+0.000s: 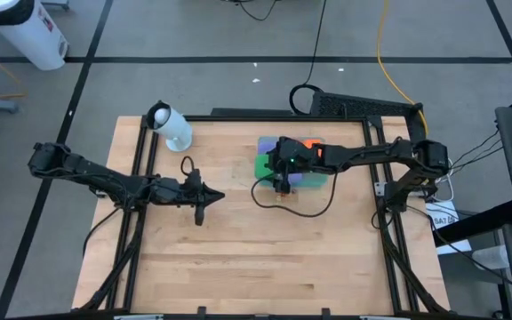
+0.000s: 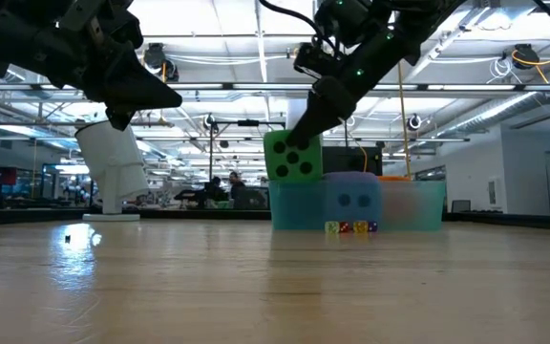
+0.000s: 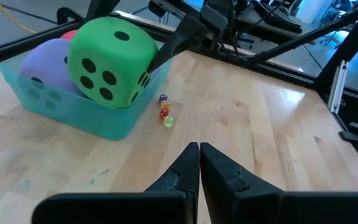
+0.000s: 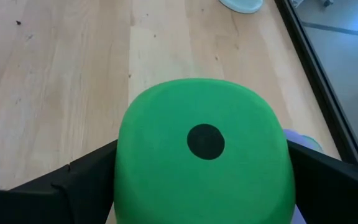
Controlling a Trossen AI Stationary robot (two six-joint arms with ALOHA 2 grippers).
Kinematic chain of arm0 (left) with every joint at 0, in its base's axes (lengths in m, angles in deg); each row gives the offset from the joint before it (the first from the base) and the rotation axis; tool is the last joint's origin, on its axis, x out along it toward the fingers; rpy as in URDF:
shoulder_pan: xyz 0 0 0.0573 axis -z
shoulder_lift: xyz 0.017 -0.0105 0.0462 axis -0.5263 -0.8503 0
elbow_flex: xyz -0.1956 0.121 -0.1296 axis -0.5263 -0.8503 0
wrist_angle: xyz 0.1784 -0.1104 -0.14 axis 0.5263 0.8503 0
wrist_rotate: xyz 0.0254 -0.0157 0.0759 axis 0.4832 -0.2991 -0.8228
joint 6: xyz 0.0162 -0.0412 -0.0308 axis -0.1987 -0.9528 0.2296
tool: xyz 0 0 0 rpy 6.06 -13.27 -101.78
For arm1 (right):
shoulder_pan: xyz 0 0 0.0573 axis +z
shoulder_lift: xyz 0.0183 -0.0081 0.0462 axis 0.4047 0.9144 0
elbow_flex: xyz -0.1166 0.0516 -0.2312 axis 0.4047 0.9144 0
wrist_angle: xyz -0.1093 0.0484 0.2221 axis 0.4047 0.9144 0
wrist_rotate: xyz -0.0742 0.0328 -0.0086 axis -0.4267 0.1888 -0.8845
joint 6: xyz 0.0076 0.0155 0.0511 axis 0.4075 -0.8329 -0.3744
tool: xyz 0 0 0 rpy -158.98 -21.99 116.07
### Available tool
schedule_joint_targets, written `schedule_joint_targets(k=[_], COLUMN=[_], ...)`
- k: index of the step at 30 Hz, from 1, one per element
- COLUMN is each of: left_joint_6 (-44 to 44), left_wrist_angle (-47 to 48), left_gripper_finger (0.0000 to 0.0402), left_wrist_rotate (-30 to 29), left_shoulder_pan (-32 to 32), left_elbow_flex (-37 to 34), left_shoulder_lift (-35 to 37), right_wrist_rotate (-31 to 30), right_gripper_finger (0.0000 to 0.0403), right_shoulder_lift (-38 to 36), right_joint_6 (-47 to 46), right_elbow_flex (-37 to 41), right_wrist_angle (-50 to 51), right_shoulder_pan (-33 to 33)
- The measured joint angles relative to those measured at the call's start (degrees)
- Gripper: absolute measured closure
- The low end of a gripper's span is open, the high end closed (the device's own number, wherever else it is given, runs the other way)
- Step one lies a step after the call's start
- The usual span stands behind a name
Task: Pick & Place Dice
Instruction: Put the big green dice into the transparent blue bin
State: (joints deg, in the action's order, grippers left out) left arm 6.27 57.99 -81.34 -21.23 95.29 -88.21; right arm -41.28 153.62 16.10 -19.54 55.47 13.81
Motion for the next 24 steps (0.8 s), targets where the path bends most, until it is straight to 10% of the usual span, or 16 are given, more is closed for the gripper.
schedule_joint_targets(k=[24], left_joint_6=[-1.72], left_wrist_angle=[0.02], left_gripper_finger=[0.038], left_wrist_rotate=[-4.03], left_shoulder_pan=[-2.62], left_elbow_flex=[5.27], left_shoulder_lift=[-0.02], right_wrist_rotate=[3.48], right_gripper_finger=[0.0012], right_shoulder_lift=[-0.05], right_joint_6=[0.45], right_elbow_flex=[7.58], right_wrist_angle=[-1.5], right_shoulder_pan=[-4.41])
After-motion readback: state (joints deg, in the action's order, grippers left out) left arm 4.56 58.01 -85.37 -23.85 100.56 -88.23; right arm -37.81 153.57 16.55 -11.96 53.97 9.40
